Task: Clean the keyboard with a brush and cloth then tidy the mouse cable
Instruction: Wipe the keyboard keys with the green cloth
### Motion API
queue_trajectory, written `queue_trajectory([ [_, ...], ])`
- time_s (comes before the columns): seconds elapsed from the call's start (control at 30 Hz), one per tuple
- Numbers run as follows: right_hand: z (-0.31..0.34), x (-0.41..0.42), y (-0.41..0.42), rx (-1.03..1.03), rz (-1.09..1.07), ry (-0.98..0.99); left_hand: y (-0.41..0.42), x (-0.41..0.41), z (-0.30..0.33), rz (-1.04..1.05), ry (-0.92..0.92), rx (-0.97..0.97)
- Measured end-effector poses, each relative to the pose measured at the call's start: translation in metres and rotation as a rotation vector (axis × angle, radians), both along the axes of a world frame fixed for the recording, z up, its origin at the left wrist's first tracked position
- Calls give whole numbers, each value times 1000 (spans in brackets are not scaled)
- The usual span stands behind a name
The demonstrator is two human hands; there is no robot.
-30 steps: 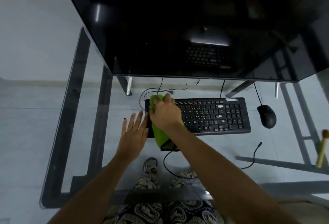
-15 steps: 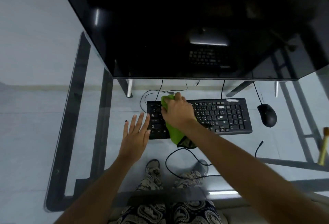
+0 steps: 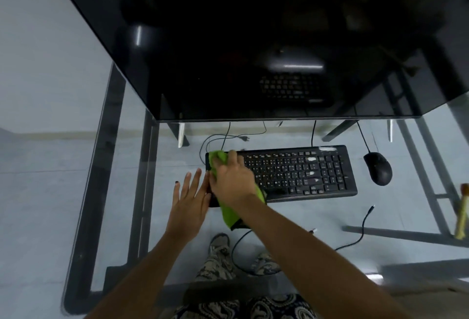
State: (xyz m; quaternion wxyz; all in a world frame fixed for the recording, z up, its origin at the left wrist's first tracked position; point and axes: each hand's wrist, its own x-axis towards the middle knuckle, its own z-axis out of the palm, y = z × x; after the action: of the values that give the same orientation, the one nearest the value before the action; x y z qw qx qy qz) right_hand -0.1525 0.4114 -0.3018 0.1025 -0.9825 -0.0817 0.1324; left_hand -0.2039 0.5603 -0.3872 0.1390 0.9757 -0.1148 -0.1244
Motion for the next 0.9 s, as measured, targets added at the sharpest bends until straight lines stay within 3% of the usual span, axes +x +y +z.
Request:
queue_trajectory([
  [0.1, -4, 5, -49, -52, 76, -19, 0, 0, 2, 0, 9, -10],
  [0.3, -2, 16, -115, -195, -112, -45, -6, -2, 5, 31, 16, -29],
  [0.43, 1, 6, -90, -74, -28, -22, -41, 2, 23, 124, -19, -66],
  [0.53, 5, 10, -98, -41, -59, -39, -84, 20, 42, 15, -52, -100],
  [0.67, 3, 11, -165, -112, -245, 5, -126, 45, 48, -248, 42, 57],
  [0.77, -1, 7, -197, -111, -360, -28, -141, 54, 46, -294, 93, 164],
  [0.9, -1, 1, -173, -56, -197, -16, -157, 63, 50, -288, 152, 266],
])
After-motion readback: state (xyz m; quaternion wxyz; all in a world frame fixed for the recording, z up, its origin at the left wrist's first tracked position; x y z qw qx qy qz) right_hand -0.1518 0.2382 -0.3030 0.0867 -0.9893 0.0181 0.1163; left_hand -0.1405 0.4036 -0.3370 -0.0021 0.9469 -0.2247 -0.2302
